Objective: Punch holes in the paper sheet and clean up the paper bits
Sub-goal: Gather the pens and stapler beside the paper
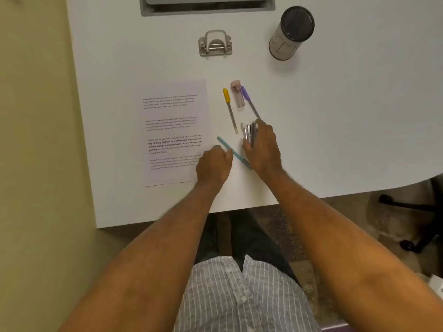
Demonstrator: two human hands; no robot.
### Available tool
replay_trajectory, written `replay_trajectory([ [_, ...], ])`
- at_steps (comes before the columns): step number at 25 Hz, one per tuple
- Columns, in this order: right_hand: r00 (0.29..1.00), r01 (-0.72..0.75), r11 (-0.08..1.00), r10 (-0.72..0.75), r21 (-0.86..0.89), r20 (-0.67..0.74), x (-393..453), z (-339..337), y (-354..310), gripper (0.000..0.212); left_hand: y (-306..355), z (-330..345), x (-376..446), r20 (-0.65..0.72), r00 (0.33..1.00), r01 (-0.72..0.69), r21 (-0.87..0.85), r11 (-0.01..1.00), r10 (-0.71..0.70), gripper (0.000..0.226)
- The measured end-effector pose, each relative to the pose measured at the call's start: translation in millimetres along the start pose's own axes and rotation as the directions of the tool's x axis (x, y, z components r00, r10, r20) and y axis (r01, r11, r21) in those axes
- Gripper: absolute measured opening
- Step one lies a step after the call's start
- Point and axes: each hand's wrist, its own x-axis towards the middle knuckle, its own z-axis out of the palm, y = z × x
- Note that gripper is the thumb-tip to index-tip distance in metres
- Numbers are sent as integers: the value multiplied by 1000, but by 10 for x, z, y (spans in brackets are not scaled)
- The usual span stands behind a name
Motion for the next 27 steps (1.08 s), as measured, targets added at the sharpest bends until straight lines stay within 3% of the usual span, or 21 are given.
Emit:
replay_trajectory([
  [5, 997, -79, 996, 79, 41, -6, 232, 37, -29, 52, 175, 125, 254, 71, 947, 322, -204, 925, -314, 47],
  [12, 995, -78, 986, 68, 147, 74, 307, -47, 33, 43, 327, 144, 340, 102, 891, 453, -258, 854, -442, 27],
  [16, 995, -64, 960, 42, 274, 86, 344, -167, 112, 36, 342, 67, 273, 177, 875, 483, -394, 782, -451, 24],
  [18, 999, -33, 955, 19, 295, 51, 419, -210, 118, 29, 332, -21, 229, 243, 879, 473, -554, 685, -411, 22],
  [22, 1000, -2, 972, 4, 235, -5, 677, -265, 95, 20, 269, -299, 136, 353, 901, 426, -828, 364, -250, 9],
  [27, 999, -5, 990, 0, 140, 35, 962, -256, 116, 26, 106, -498, 78, 329, 935, 347, -926, 147, -136, 10],
])
